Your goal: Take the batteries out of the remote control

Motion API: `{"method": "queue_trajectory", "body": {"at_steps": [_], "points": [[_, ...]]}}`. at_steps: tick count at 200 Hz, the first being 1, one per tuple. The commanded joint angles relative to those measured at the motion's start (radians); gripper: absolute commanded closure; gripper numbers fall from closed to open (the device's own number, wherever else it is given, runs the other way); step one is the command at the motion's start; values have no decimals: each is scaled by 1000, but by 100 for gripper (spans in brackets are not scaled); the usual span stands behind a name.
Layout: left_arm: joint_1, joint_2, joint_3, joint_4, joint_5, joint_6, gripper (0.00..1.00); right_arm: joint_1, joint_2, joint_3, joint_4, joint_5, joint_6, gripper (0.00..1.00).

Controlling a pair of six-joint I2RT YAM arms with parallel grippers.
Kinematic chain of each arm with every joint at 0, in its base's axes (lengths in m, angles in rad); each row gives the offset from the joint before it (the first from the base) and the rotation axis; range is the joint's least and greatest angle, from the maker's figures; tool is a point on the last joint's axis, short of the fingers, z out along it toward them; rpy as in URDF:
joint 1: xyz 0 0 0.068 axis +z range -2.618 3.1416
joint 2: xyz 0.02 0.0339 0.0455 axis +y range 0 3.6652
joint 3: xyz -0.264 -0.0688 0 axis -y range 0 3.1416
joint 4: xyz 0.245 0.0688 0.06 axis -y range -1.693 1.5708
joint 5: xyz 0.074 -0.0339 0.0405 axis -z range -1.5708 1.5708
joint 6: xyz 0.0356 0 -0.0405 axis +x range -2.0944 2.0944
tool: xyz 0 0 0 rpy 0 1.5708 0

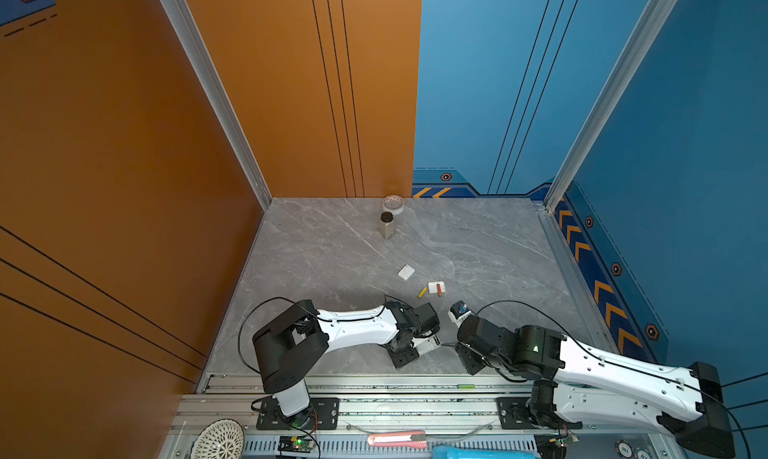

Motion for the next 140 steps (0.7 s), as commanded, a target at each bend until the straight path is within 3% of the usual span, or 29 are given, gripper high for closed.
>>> {"method": "queue_trajectory", "body": {"at_steps": [1,140], "points": [[7,30,-9,-35,-6,17,94,-8,6,17,30,-11,-16,100],[10,49,2,-42,7,22,96,-31,25,60,25,-37,-39,100]]}}
